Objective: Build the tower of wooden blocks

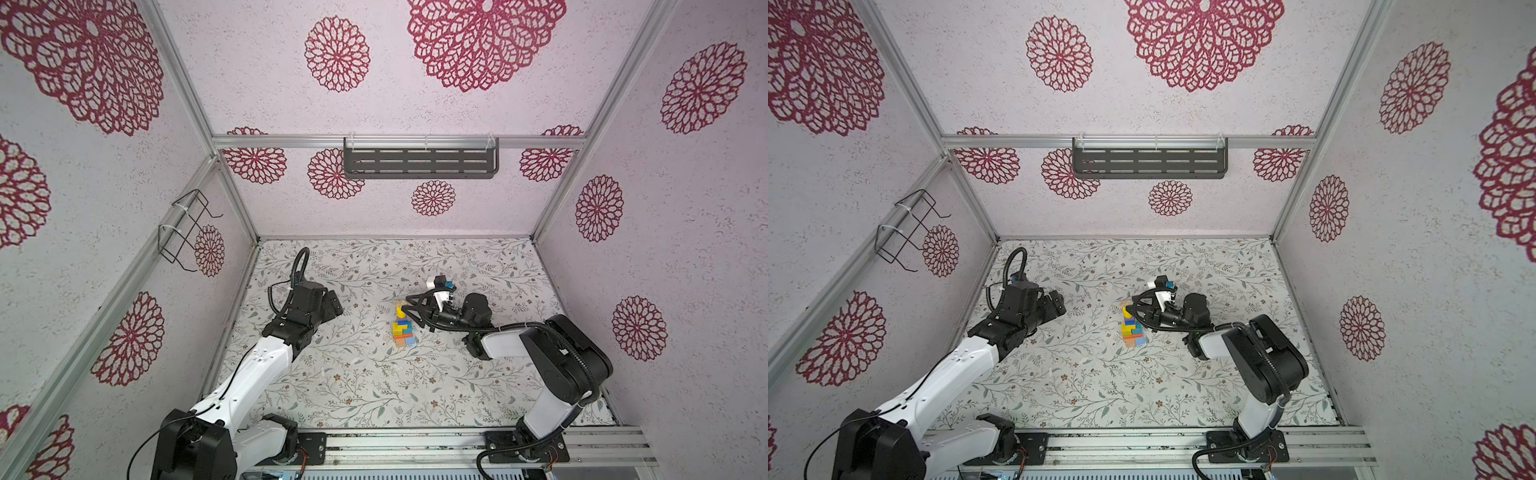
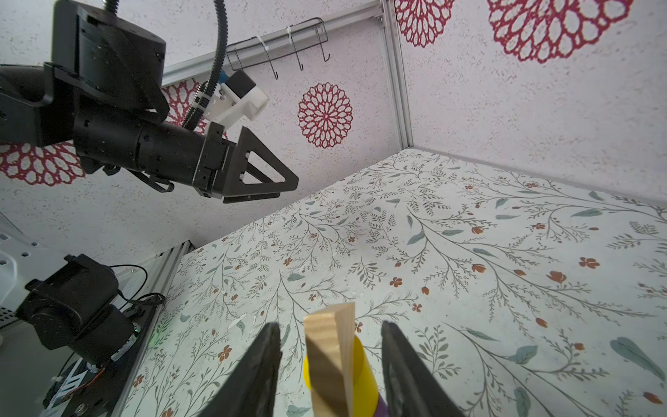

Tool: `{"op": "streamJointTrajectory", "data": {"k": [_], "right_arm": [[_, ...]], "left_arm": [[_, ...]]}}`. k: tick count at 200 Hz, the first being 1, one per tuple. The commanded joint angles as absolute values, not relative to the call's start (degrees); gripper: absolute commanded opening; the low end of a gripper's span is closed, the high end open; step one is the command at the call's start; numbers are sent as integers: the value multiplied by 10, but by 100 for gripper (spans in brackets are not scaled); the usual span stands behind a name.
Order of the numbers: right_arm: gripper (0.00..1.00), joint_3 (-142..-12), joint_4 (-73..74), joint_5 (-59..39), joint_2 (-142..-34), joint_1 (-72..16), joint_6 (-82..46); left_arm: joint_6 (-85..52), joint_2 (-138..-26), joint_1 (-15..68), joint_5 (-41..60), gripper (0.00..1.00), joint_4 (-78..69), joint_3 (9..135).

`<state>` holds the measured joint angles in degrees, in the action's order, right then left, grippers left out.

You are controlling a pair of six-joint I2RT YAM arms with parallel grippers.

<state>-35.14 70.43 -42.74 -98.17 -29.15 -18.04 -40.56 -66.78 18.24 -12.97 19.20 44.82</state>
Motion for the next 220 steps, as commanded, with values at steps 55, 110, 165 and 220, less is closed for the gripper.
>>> {"op": "streamJointTrajectory", "data": {"k": [55, 110, 165, 220], "right_arm": [[68, -372, 657, -416, -908, -289, -158], [78, -391, 515, -367, -802, -288, -112], [83, -427, 277, -228, -682, -288, -87], [99, -401, 74, 12, -542, -287, -78]], "left_arm": [[-404, -653, 185, -126, 97, 198, 462], [-390, -612, 185, -127, 97, 232, 479], [-360, -575, 183, -144, 97, 319, 537], [-337, -550, 159, -239, 97, 399, 606]]}}
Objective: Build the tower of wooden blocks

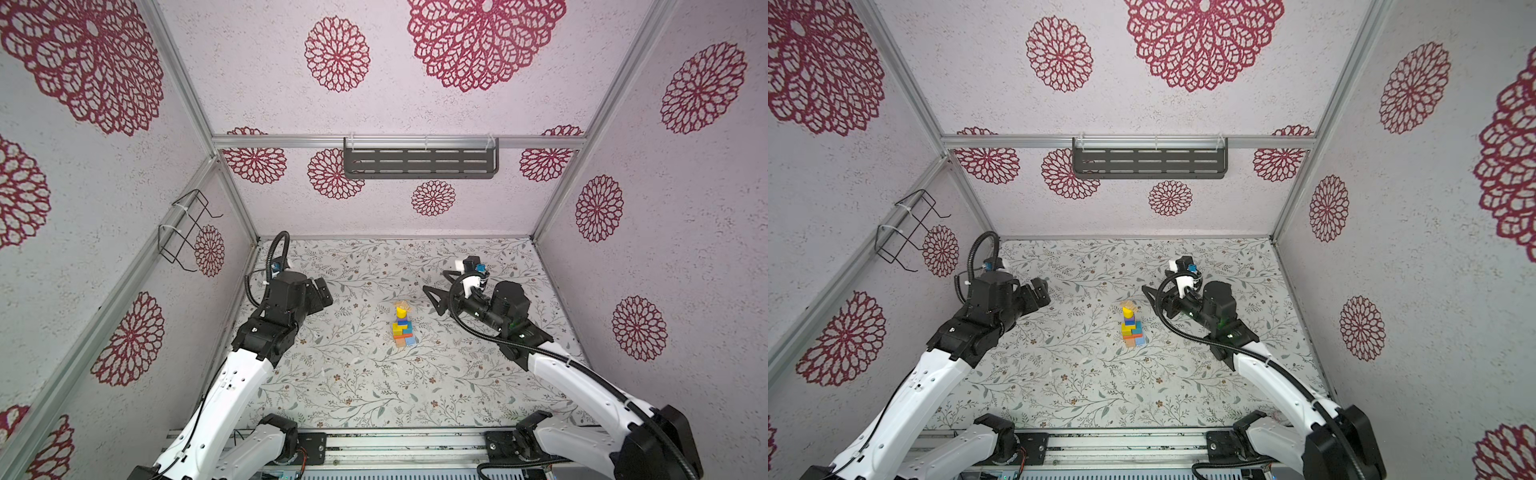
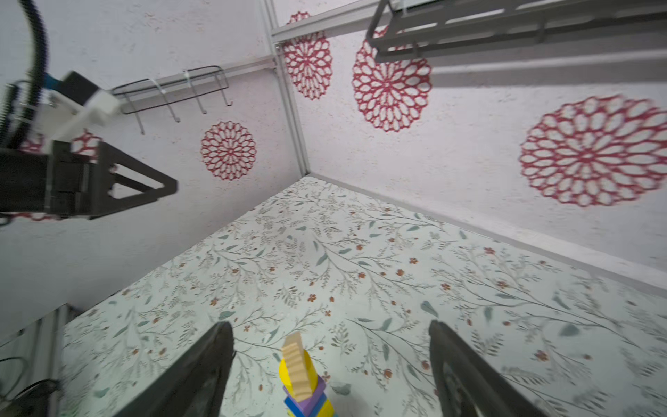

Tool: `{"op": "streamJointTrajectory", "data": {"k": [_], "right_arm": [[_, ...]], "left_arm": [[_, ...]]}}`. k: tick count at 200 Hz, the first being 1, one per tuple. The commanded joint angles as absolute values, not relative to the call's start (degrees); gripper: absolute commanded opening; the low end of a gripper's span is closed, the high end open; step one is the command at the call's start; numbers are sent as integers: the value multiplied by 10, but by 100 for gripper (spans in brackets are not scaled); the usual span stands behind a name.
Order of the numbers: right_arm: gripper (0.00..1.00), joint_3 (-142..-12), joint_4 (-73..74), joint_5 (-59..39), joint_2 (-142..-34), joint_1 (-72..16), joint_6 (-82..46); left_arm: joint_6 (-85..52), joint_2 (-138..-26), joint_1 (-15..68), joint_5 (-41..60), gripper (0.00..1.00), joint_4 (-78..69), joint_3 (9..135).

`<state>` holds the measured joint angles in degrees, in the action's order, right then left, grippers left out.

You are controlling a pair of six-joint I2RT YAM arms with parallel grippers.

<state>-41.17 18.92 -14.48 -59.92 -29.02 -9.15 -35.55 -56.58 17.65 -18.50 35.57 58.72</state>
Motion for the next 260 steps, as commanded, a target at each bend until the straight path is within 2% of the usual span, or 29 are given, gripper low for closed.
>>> {"op": "streamJointTrajectory", "data": {"k": [1, 30, 61, 100, 124, 146, 176, 196, 217, 260], "right_arm": [[99, -400, 70, 18, -541, -287, -78], [99, -369, 1, 232, -508, -284, -91], [99, -309, 21, 367, -486, -283, -106], [99, -230, 129, 389, -446, -283, -66], [99, -181, 199, 399, -424, -283, -31], [99, -146, 243, 405, -413, -282, -7], [99, -105, 312, 428, -423, -283, 2], [99, -87, 341, 428, -434, -283, 13], [99, -73, 374, 453, -449, -281, 22], [99, -33, 499, 467, -526, -273, 32]], "left_arm": [[-337, -549, 158, -240, 97, 399, 606], [-341, -537, 90, -222, 97, 374, 583], [-324, -528, 4, -232, 97, 339, 550], [-315, -530, -47, -302, 97, 262, 488], [-361, -556, -76, -357, 97, 261, 472], [-338, -583, -105, -267, 97, 241, 469], [-289, -618, -105, -226, 97, 156, 443], [-226, -652, -105, -207, 97, 45, 399], [-198, -682, -106, -187, 97, 23, 395], [-163, -709, -109, -94, 97, -104, 340]]}}
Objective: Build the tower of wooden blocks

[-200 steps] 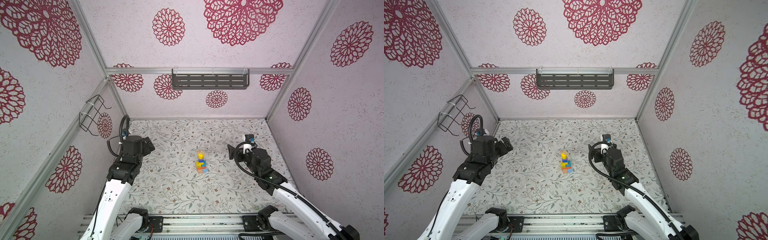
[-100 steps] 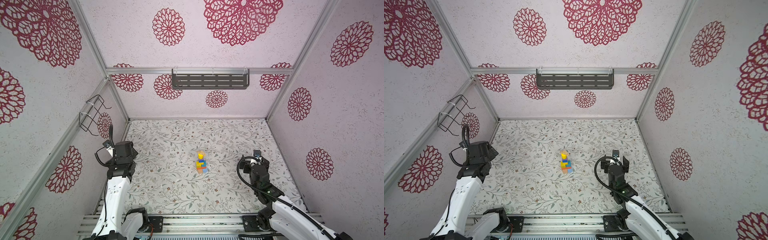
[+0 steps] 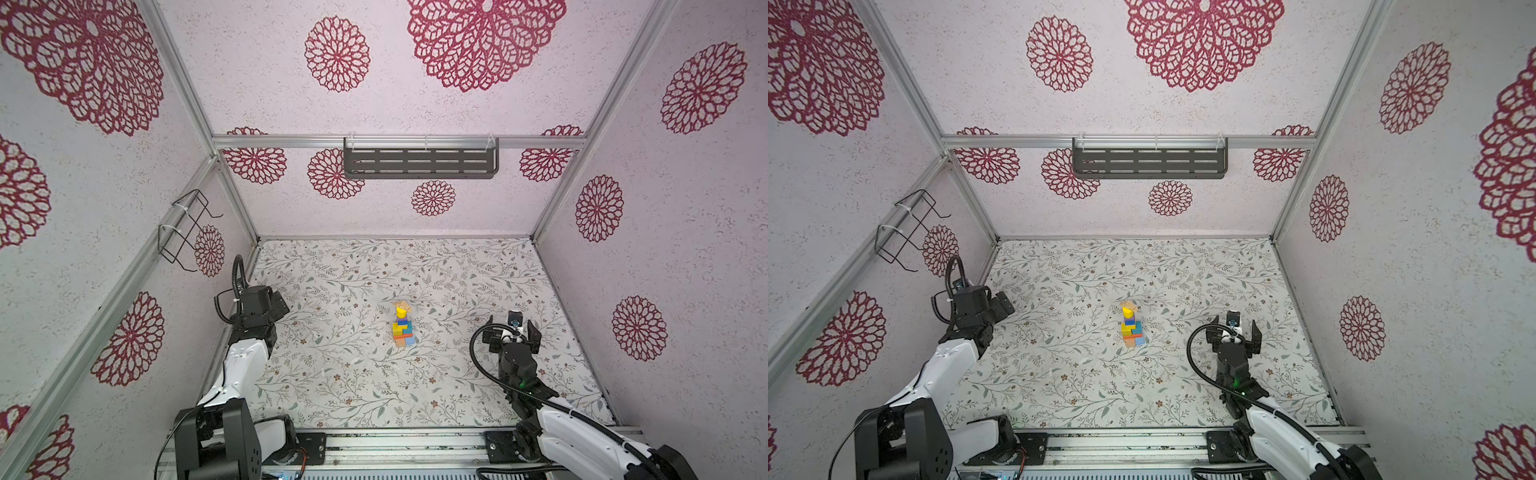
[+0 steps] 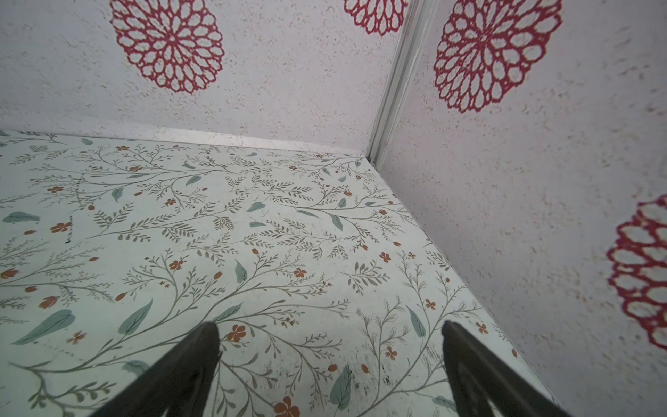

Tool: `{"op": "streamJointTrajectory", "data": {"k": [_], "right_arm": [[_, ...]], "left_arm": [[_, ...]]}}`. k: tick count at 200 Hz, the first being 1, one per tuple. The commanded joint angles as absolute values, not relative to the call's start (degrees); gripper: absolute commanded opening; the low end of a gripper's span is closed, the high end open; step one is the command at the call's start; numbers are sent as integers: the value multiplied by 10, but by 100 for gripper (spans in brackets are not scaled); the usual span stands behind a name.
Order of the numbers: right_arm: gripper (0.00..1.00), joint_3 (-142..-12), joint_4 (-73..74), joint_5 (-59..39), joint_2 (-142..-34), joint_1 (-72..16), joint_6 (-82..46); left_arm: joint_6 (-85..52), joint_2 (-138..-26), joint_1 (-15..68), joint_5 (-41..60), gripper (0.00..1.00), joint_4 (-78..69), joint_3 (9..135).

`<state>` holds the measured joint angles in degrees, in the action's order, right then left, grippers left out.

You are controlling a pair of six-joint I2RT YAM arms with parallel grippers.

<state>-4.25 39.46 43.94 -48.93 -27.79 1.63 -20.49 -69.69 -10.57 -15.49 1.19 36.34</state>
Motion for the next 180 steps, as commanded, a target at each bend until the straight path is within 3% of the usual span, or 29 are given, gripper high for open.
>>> {"op": "streamJointTrajectory", "data": {"k": [1, 39, 99, 145, 180], "right_arm": [[99, -33, 500, 467, -528, -273, 31], [99, -30, 579, 470, -610, -272, 42], [99, -19, 965, 510, -838, -263, 116], [99, -51, 965, 468, -886, -255, 183], [99, -35, 966, 404, -885, -199, 132]], "left_arm": [[-162, -710, -108, -93, 97, -107, 339], [-156, -722, -108, -64, 97, -161, 328], [-135, -739, -81, -130, 97, -289, 283], [-120, -757, -72, -150, 97, -336, 265], [-122, -775, -69, -159, 97, -369, 250]]}}
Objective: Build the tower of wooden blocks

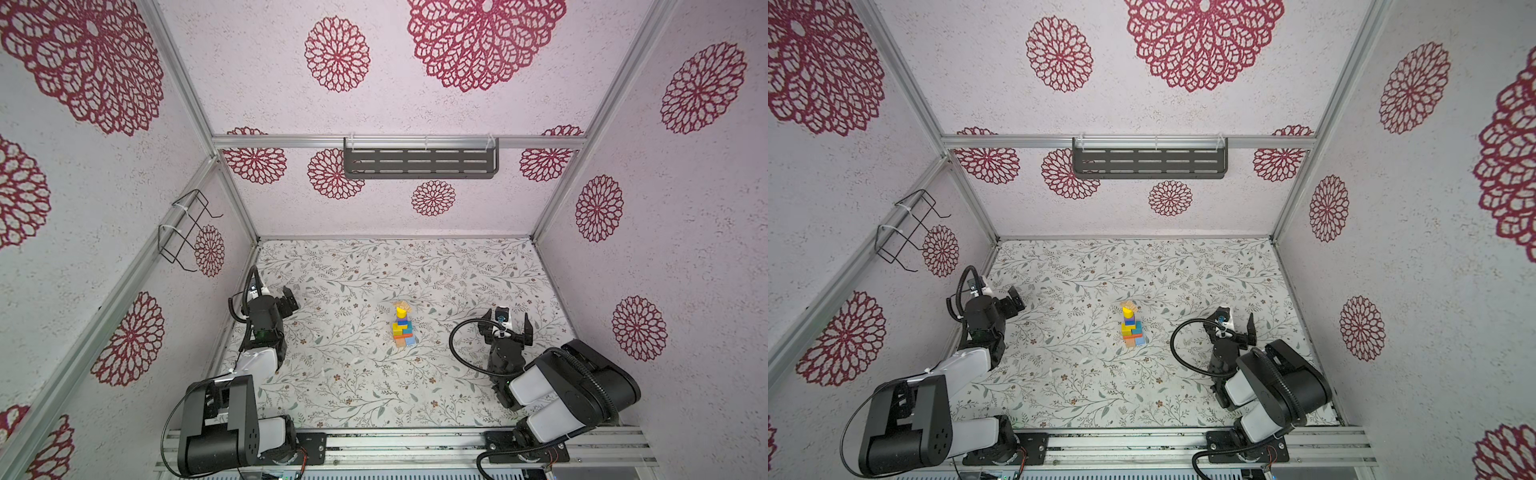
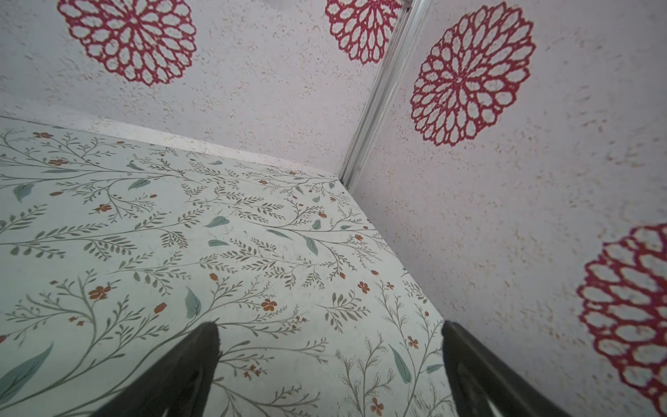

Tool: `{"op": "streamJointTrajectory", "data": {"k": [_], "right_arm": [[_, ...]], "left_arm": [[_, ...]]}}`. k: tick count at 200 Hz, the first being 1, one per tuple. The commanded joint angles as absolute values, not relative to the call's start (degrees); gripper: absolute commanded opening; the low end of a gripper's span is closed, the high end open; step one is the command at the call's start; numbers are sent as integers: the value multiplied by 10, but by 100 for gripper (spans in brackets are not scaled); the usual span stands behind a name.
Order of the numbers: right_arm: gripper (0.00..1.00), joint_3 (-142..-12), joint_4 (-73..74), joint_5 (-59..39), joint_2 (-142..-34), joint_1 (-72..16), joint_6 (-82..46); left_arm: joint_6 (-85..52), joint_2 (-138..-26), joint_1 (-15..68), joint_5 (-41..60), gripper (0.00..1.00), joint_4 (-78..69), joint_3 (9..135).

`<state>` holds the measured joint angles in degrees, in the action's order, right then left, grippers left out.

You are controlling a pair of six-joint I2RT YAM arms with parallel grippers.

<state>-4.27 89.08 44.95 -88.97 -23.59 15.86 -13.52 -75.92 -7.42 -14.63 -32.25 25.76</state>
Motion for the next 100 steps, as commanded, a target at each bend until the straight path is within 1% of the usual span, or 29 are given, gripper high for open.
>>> {"op": "streamJointTrajectory", "data": {"k": [1, 22, 43, 71, 100], "right_arm": [[99, -34, 966, 403, -885, -197, 130], [99, -21, 966, 374, -879, -150, 72], [99, -19, 967, 360, -887, -120, 38], [99, -18, 966, 349, -885, -113, 32], [99, -16, 966, 340, -884, -109, 29]], "left_arm": [[-123, -775, -69, -159, 97, -369, 250], [-111, -790, -52, -183, 97, -388, 247], [-102, -802, -37, -192, 97, -351, 271], [-91, -797, -4, -231, 97, -352, 266], [-71, -816, -11, -229, 98, -344, 286]]}}
